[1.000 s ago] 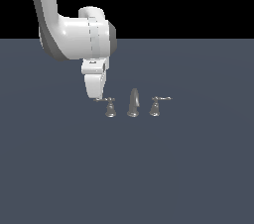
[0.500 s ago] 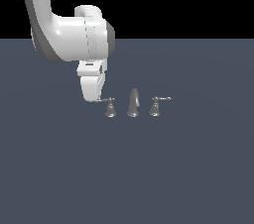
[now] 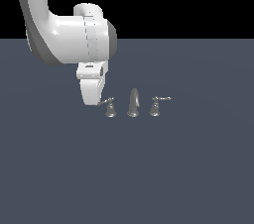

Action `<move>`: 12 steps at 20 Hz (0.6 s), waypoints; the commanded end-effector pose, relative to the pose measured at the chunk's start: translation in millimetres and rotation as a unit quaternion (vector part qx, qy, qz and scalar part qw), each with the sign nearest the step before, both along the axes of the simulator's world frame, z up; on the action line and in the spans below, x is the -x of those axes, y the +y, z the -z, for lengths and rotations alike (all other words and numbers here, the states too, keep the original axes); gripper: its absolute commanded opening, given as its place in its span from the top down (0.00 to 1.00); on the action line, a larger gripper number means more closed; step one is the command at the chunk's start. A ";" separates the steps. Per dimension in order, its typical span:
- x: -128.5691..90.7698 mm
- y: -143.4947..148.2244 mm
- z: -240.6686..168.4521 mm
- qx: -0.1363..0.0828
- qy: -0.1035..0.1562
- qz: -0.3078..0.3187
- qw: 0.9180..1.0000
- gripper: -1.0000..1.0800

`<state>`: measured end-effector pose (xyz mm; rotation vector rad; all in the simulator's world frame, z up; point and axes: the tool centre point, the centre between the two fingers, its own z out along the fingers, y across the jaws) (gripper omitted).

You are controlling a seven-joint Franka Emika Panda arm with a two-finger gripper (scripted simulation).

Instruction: Turn on the faucet by rotating a designated handle.

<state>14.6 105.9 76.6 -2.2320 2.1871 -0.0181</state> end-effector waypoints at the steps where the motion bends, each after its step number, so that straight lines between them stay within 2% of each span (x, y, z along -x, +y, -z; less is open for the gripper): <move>1: 16.8 0.2 0.0 0.002 0.009 -0.003 1.000 1.00; 5: 26.8 -1.1 -0.1 0.002 0.010 -0.004 1.000 1.00; 6: 15.8 -3.1 0.3 0.000 0.002 -0.001 1.000 1.00; 12: 31.2 -22.5 0.2 0.001 0.006 -0.003 1.000 1.00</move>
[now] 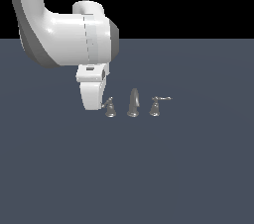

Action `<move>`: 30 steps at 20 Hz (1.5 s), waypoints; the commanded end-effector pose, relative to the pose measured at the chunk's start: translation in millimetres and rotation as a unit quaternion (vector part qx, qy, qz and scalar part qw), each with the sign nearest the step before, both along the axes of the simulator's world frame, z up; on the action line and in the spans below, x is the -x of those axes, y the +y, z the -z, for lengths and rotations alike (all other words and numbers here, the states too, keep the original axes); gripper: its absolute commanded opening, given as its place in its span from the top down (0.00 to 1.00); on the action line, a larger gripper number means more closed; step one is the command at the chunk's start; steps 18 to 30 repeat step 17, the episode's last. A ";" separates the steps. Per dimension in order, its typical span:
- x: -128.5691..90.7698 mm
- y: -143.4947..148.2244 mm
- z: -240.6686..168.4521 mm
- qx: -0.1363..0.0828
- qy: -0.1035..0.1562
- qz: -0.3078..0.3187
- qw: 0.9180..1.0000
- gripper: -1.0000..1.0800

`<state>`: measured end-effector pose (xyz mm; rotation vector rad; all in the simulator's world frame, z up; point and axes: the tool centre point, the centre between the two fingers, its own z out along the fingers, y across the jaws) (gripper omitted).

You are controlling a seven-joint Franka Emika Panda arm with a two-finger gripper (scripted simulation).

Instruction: Turn on the faucet by rotating a designated handle.

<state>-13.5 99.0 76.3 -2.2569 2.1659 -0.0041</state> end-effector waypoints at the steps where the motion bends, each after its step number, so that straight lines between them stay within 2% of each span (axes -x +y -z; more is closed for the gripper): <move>1: 5.7 -18.9 -0.1 0.003 0.002 0.008 1.000 1.00; 6: 16.1 -32.3 -0.3 0.004 0.005 0.006 1.000 1.00; 7: 15.4 -11.5 0.1 0.000 0.004 -0.008 1.000 1.00; 16: 1.6 -74.0 -0.3 0.004 0.006 0.005 1.000 1.00; 30: 1.6 -74.0 -0.3 0.004 0.006 0.005 1.000 1.00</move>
